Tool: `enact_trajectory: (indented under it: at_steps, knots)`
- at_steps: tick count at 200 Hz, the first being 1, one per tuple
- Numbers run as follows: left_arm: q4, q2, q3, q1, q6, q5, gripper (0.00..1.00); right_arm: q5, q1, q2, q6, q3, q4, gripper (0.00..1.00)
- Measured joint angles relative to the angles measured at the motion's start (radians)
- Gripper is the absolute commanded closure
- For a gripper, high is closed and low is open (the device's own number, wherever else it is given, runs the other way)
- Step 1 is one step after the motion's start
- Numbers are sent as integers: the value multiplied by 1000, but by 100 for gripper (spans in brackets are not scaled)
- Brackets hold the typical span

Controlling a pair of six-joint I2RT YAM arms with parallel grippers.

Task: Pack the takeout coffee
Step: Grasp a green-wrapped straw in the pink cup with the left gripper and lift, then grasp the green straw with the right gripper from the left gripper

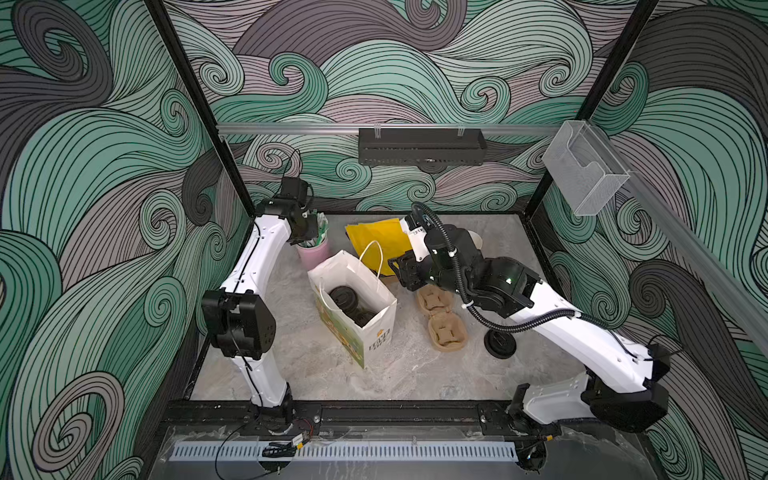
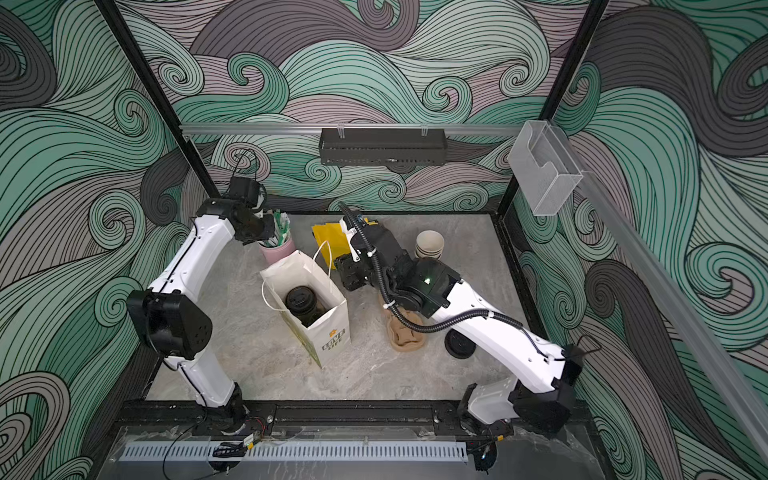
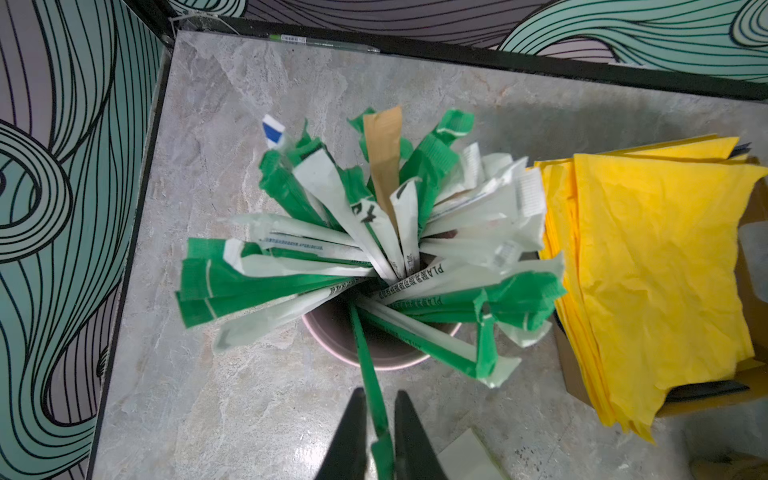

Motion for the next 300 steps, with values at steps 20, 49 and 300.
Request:
enact_trajectory:
  at_steps: [20,49,300]
  knots:
    - [-1,34,15,0,0,-6,83,0,0,-4,0,0,0,47]
    - [-8,55,15,0,0,-14,89,1,0,-6,0,0,0,47]
    - [-297,-403,467,-71,-61,72,100,-179,1,2,-226,151,-5,48]
